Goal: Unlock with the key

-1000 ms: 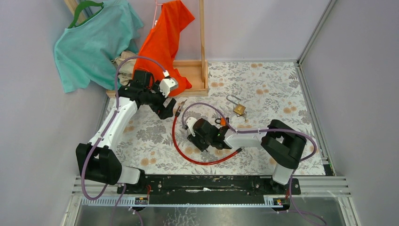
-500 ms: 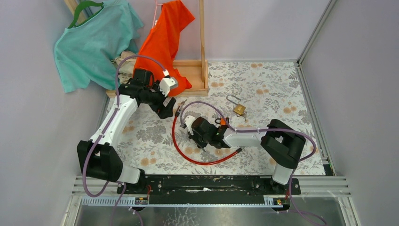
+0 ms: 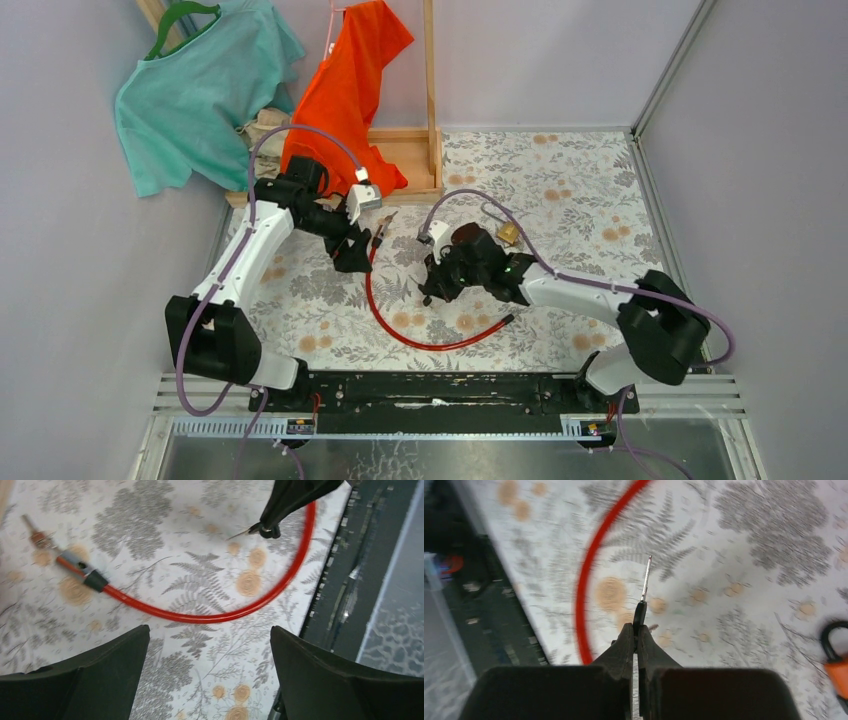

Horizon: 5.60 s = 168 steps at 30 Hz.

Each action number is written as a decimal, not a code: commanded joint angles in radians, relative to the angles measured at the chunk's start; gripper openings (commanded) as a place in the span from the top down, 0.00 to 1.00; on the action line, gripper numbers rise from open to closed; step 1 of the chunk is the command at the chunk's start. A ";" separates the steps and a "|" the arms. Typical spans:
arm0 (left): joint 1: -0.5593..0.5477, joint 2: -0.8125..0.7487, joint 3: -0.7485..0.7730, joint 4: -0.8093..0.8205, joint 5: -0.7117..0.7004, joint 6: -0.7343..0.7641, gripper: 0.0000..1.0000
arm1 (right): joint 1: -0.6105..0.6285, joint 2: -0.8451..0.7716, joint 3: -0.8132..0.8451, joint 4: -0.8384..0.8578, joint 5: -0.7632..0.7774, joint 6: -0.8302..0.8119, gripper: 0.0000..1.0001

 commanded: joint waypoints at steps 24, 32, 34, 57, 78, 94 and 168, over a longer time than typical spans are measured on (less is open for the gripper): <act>-0.257 -0.116 0.050 -0.390 0.328 0.304 0.17 | -0.015 -0.182 0.311 -0.368 -0.763 -0.052 1.00; -0.314 -0.140 0.039 -0.295 0.331 0.183 0.23 | -0.015 -0.174 0.337 -0.368 -0.721 -0.054 1.00; -0.322 -0.150 0.027 -0.242 0.317 0.136 0.27 | -0.014 -0.176 0.340 -0.367 -0.703 -0.052 1.00; -0.350 -0.131 0.017 -0.125 0.264 -0.045 1.00 | -0.029 -0.283 0.187 -0.067 -0.498 0.082 0.45; -0.349 -0.133 0.074 -0.098 0.279 -0.124 1.00 | -0.086 -0.316 0.027 0.207 -0.555 0.284 0.60; -0.349 -0.128 0.082 -0.007 0.184 -0.192 0.31 | -0.156 -0.428 -0.059 0.215 -0.597 0.364 1.00; -0.542 0.437 0.136 0.535 -0.203 0.087 1.00 | -0.209 -0.787 0.289 -0.825 0.176 0.332 1.00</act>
